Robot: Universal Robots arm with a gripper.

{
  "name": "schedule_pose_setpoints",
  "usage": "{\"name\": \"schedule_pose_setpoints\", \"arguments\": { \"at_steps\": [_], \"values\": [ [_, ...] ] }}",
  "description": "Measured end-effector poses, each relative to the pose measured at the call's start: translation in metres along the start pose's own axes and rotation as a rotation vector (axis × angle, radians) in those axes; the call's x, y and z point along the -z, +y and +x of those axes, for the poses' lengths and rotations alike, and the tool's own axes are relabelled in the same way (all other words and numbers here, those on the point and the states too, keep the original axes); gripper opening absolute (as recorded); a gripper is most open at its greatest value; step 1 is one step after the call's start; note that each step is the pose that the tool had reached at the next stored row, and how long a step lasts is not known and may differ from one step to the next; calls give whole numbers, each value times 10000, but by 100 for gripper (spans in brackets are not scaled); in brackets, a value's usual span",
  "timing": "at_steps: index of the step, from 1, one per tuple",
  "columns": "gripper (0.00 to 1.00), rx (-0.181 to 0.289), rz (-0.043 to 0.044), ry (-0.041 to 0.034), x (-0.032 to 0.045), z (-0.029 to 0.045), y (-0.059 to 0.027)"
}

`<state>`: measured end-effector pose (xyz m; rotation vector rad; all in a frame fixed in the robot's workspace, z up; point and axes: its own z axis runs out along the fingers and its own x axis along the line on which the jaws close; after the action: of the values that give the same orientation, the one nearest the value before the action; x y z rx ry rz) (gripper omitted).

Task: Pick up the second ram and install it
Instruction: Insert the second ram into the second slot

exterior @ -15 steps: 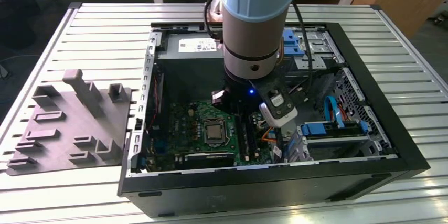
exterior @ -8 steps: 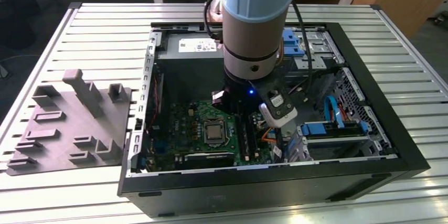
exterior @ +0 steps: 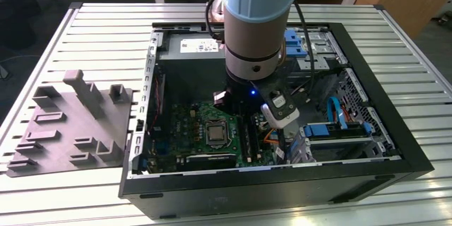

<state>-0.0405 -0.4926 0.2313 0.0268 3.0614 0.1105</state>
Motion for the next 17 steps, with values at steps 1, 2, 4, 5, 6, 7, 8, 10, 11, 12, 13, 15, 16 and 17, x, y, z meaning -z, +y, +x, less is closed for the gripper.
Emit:
{"name": "schedule_pose_setpoints", "arguments": {
  "at_steps": [1,2,4,5,6,7,8,10,11,12,13,15,16,17],
  "values": [
    [11,-1,-2,0,-4,1,0],
    [11,-1,-3,-1,-12,2,0],
    [11,-1,0,0,-19,3,-1],
    [11,-1,0,0,-19,3,-1],
    [11,-1,1,0,-19,3,-1],
    [11,-1,0,0,-19,3,-1],
    [11,-1,0,0,-20,3,-1],
    [11,-1,-6,-2,-33,4,-1],
    [11,-1,-2,0,-35,4,-2],
    [11,-1,-1,0,-34,4,-2],
    [11,-1,-1,0,-34,4,-2],
    [11,-1,-2,0,-34,4,-2],
    [11,-1,-2,0,-34,4,-2],
    [11,-1,-2,0,-34,5,-2]
  ]
}}
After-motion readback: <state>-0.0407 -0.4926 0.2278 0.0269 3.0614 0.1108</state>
